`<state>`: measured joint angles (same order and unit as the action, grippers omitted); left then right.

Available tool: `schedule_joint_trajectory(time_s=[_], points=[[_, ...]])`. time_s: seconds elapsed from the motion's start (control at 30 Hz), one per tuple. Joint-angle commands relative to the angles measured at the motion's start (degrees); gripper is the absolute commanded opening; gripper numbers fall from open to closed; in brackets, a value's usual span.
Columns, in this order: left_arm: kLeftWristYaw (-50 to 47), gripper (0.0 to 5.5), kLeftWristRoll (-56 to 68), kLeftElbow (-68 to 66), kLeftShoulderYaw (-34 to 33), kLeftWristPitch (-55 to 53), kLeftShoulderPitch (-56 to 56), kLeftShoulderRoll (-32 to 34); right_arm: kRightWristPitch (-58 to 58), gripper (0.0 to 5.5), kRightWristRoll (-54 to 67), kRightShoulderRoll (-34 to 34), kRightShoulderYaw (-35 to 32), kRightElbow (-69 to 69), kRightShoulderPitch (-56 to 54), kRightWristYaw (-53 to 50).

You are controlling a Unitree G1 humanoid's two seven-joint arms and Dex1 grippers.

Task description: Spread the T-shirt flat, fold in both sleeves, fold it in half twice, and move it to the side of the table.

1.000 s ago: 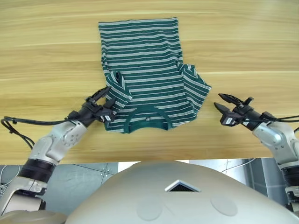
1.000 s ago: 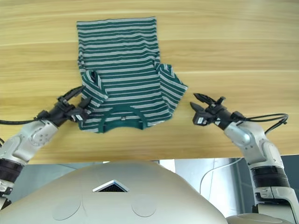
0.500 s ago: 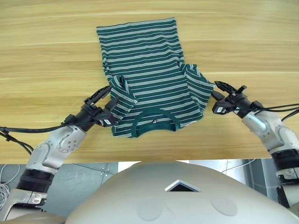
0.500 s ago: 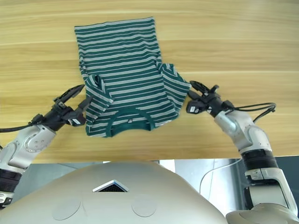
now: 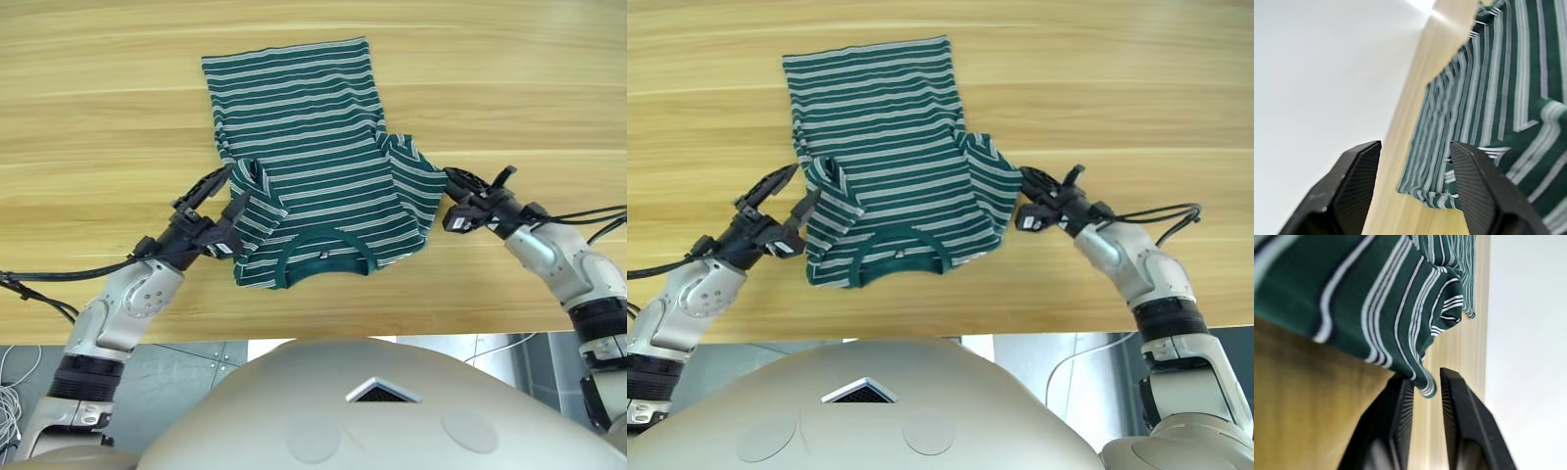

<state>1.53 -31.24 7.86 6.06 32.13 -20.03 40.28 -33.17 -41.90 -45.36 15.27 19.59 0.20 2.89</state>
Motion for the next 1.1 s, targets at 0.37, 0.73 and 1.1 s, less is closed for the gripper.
schedule_joint_trajectory(time_s=[0.37, 0.73, 1.1], points=[[0.4, 2.62, 11.3, -2.8, -0.9, 5.4, 1.5, -7.6, 0.1, 0.03, 0.1, 1.3, 3.9, 6.7, 0.1, -1.1], [0.8, 2.62, 12.3, -9.0, -1.4, 7.2, 4.1, -11.1, -3.4, 0.03, 15.0, 6.2, -1.2, -5.6, 1.3, 0.5], [1.2, 2.62, 12.1, -11.4, -0.4, 8.1, 5.2, -12.7, -2.5, 0.03, 14.6, 8.1, -1.3, -10.4, 2.1, 4.0]])
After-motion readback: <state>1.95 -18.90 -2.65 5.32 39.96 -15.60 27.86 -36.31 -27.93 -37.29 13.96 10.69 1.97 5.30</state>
